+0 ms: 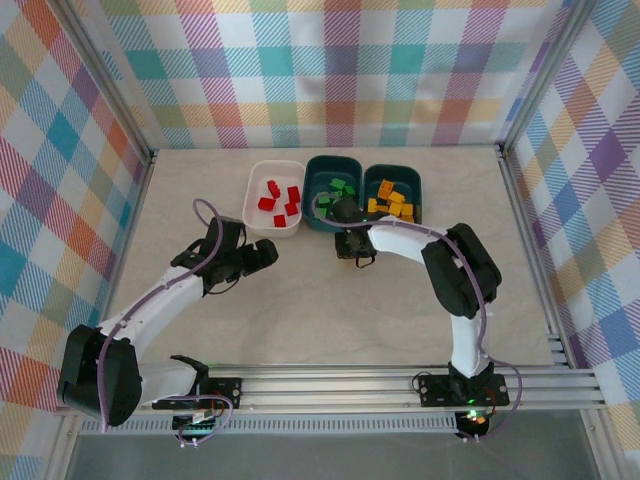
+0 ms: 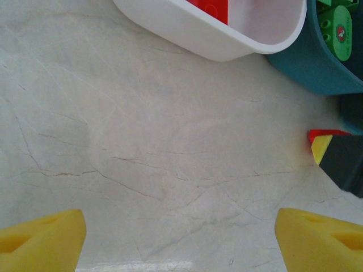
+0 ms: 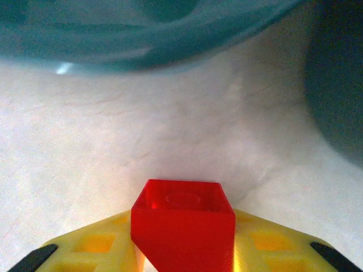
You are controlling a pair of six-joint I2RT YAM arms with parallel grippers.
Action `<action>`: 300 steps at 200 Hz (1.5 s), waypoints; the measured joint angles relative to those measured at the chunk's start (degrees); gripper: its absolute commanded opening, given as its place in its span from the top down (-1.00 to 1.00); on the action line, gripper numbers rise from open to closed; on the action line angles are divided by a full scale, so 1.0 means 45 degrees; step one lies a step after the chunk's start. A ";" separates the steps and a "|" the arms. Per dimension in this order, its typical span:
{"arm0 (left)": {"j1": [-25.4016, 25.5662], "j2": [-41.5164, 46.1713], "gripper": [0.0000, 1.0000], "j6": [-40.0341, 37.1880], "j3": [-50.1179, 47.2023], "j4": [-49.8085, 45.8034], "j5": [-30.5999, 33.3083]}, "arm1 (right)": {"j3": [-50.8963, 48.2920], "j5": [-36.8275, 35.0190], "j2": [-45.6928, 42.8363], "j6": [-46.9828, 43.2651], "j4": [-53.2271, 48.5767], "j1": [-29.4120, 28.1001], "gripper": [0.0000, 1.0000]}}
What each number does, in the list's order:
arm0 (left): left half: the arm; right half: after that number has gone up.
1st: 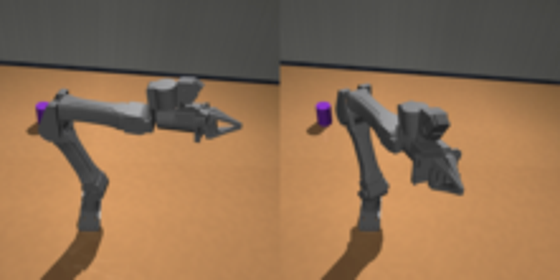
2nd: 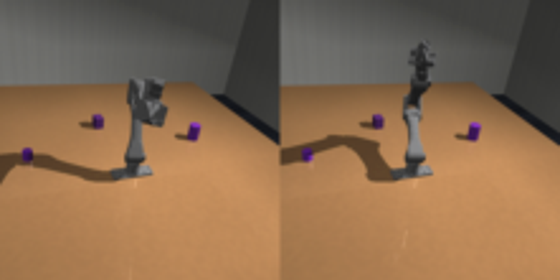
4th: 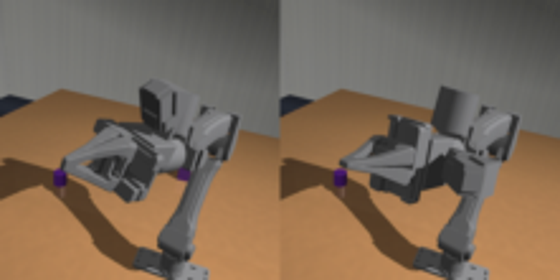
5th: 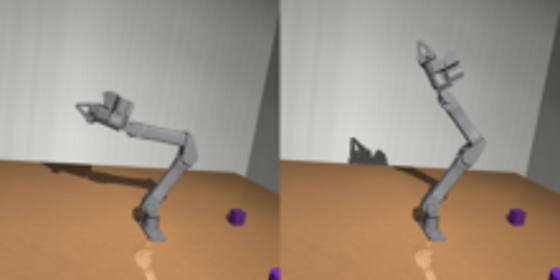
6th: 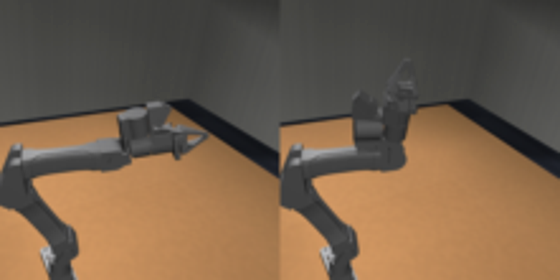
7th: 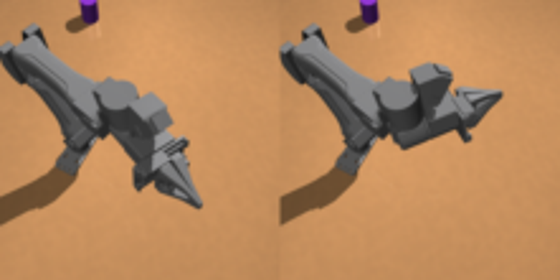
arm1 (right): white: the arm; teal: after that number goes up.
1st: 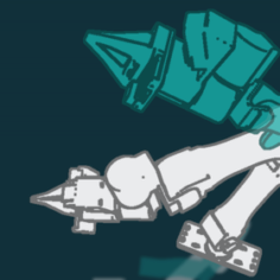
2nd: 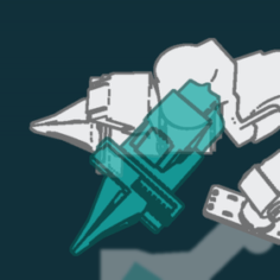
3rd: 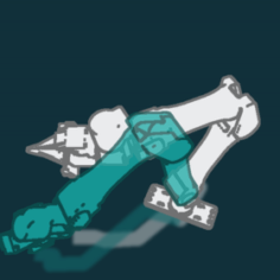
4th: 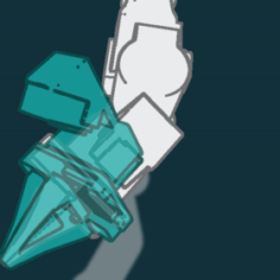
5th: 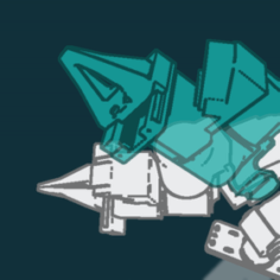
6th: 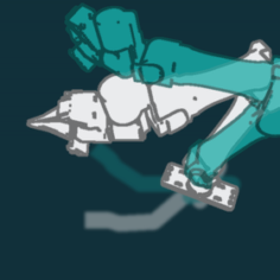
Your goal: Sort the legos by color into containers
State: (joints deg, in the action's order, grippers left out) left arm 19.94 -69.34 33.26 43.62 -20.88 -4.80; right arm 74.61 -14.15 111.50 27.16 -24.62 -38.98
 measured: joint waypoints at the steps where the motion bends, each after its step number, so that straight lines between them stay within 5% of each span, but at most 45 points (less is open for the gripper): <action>1: 0.0000 0.0005 -0.73 0.0005 0.0000 -0.0005 0.0010 | -0.0005 0.0000 -0.0029 0.0000 -0.0005 -0.0024 0.28; 47: -0.0170 0.0442 -0.83 0.1506 -0.0321 -0.0699 0.1851 | 0.1321 0.0631 -0.1243 -0.0146 -0.0146 -0.0894 0.27; 103: -0.0418 0.0665 -0.84 0.2841 -0.1263 -0.1389 0.1797 | 0.7815 0.1613 0.2769 -0.0597 -0.0253 -0.0840 0.23; 137: -0.0418 0.1855 -0.85 0.2958 -0.1627 -0.1817 0.1753 | 1.0613 0.1821 0.5051 -0.0884 -0.1564 -0.0840 -0.17; 177: -0.0418 0.2424 -0.90 0.2710 -0.1661 -0.2035 0.1744 | 1.1351 0.1831 0.5226 -0.1253 -0.2399 -0.0845 -0.31; 222: -0.0418 0.2769 -1.00 0.2307 -0.0787 -0.2735 0.1962 | 0.6615 0.1875 0.0835 -0.1700 -0.0782 -0.0899 -0.53; 236: -0.0418 0.3138 -1.00 0.2147 0.0107 -0.3332 0.2055 | 0.4444 0.2021 -0.1394 -0.2021 0.0151 -0.0991 -0.99; 275: -0.0355 0.5605 -1.00 0.2025 0.1797 -0.3279 0.2890 | -0.1899 0.1321 -0.7698 -0.2147 0.4133 -0.1297 -0.99; 300: -0.0223 0.6377 -1.00 0.1224 0.1438 -0.2215 0.3390 | -0.4959 -0.1054 -0.8986 -0.2555 0.6062 -0.1107 -0.99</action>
State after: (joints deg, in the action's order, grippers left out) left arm 18.94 -40.64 38.76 50.09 -30.85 10.46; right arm 52.29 -18.90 71.07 15.66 2.66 -43.97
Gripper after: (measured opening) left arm 0.997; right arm 0.996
